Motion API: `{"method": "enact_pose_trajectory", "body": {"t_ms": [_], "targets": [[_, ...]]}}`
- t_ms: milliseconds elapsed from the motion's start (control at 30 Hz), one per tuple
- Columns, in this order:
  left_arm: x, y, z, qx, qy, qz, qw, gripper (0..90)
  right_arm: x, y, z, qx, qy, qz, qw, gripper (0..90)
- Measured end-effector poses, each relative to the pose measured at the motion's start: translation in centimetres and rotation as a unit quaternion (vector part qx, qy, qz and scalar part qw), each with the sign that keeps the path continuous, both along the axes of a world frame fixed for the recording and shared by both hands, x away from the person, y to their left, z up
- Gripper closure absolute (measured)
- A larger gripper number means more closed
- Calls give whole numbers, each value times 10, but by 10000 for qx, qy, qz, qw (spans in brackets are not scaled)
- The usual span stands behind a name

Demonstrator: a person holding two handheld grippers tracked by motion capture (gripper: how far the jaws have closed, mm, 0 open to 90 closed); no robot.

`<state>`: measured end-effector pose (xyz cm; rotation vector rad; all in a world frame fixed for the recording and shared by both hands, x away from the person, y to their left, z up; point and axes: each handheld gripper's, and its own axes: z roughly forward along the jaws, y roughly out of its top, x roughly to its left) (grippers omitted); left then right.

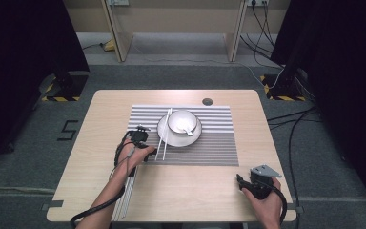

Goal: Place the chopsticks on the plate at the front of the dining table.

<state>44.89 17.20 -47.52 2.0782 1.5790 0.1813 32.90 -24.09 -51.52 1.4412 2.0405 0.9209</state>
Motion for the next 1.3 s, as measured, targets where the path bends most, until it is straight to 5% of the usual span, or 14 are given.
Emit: {"method": "enact_pose_trajectory", "body": {"t_ms": [900, 1300], "targets": [[-2, -16, -5, 30, 3, -127, 9999, 599, 0, 0, 0, 6, 7, -7, 10000, 405], [-6, -5, 3, 74, -205, -102, 9997, 541, 0, 0, 0, -2, 2, 1, 10000, 405]]}}
